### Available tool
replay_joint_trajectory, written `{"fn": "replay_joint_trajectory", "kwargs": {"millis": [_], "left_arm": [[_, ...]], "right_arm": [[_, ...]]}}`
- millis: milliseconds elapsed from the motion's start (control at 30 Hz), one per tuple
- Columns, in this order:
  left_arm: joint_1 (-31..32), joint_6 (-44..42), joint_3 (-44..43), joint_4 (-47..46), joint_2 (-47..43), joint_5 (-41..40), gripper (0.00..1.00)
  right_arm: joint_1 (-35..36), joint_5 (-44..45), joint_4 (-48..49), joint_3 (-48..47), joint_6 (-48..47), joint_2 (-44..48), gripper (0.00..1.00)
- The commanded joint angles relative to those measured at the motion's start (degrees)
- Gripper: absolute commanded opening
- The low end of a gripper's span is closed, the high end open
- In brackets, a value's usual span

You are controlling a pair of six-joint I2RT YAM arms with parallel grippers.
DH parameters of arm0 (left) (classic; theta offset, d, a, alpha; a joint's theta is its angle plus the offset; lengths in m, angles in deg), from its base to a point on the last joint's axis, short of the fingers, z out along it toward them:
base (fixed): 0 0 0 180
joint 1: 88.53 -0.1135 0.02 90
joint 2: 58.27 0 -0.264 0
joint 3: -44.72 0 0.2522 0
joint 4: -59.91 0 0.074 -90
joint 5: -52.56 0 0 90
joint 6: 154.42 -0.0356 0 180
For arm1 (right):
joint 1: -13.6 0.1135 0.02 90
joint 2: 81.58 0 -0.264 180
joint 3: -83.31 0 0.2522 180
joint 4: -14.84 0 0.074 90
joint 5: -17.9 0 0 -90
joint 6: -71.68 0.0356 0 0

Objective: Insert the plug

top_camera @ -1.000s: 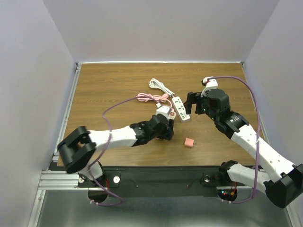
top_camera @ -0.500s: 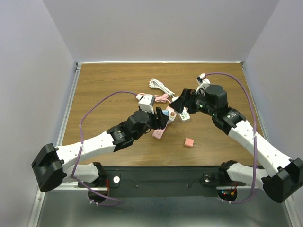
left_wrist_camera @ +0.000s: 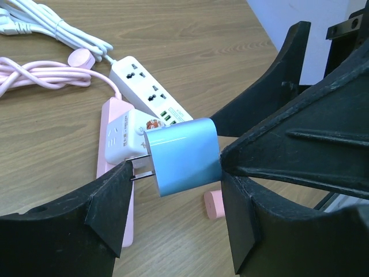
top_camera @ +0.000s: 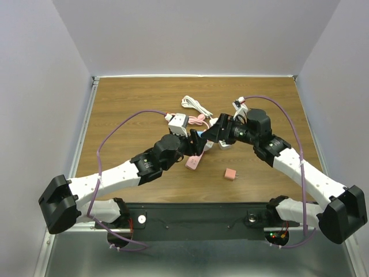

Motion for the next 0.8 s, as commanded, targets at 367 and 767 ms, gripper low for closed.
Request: {"fn": "replay_joint_trajectory", "kwargs": {"millis": [367,767], "left_arm": [[0.03,-2.09,-0.59,-5.73,-1.64,0.12,0.00],[0.03,-2.61,0.20,-7.05,-1.64,-0.15,0.00]], "right_arm": [[0.89,-3.48,9.96,1.71,2.11,-2.92,0.66],[0.98,-9.99,16.20,1.89,2.73,-5.65,0.10]]}}
